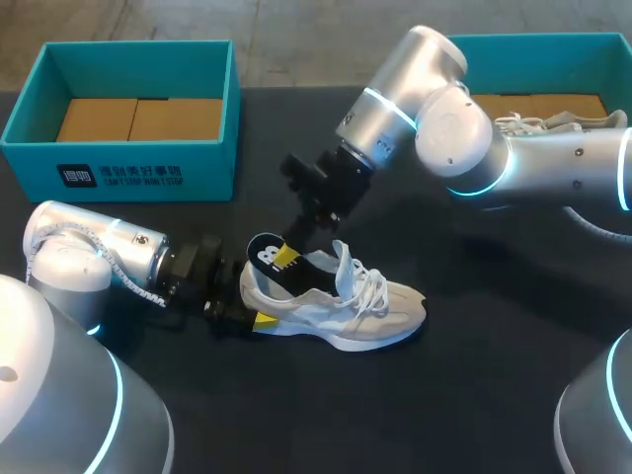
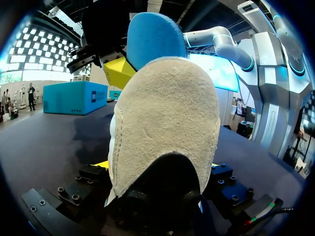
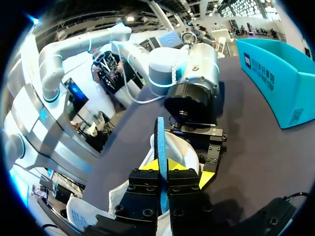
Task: Take the shoe out of the shoebox, open the shoe tongue, remove and reinsert the insole, then place the shoe into the shoebox
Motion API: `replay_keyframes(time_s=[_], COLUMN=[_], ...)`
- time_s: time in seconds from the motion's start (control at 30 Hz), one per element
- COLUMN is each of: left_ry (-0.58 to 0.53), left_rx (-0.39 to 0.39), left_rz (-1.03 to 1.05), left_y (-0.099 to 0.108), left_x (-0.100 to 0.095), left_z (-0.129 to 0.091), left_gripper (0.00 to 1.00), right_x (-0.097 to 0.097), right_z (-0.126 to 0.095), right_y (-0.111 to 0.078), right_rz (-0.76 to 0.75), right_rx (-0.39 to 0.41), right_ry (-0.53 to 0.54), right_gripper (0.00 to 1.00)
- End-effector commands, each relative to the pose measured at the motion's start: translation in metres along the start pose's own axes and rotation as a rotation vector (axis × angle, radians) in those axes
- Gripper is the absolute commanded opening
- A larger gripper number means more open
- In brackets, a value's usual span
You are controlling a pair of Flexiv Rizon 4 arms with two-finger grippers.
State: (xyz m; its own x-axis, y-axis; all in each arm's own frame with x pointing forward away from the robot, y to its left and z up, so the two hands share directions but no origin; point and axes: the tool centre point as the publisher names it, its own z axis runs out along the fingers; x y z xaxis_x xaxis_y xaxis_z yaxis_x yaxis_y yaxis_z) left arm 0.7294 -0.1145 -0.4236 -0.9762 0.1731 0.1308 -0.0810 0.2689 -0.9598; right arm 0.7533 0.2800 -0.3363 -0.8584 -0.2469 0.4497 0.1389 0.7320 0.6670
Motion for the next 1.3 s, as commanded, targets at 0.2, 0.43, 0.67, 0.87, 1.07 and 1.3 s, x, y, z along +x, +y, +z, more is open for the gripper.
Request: replay_keyframes(time_s=[0.2, 0.43, 0.67, 0.87, 1.07, 1.3], left_ry=[-0.001, -0.001, -0.001, -0.001, -0.001, -0.001], left_rx=[0.000, 0.000, 0.000, 0.000, 0.000, 0.000], left_rz=[0.000, 0.000, 0.000, 0.000, 0.000, 0.000], left_y=[0.004, 0.004, 0.004, 0.004, 0.004, 0.004], left_x=[-0.001, -0.001, -0.001, -0.001, -0.001, -0.001], left_z=[-0.001, -0.001, -0.001, -0.001, -0.001, -0.001], left_gripper=[0.00, 0.00, 0.00, 0.00, 0.00, 0.00], right_x=[0.002, 0.001, 0.008, 0.012, 0.015, 0.015], right_z=[-0.012, -0.029, -0.051, -0.073, -0.081, -0.081], right_y=[0.016, 0.039, 0.059, 0.067, 0.069, 0.069], right_rz=[-0.028, -0.074, -0.102, -0.118, -0.130, -0.130], right_rx=[0.018, 0.041, 0.044, -0.043, -0.097, -0.097], right_ry=[-0.058, -0.093, -0.150, -0.189, -0.212, -0.212], right_gripper=[0.00, 0.00, 0.00, 0.00, 0.00, 0.00])
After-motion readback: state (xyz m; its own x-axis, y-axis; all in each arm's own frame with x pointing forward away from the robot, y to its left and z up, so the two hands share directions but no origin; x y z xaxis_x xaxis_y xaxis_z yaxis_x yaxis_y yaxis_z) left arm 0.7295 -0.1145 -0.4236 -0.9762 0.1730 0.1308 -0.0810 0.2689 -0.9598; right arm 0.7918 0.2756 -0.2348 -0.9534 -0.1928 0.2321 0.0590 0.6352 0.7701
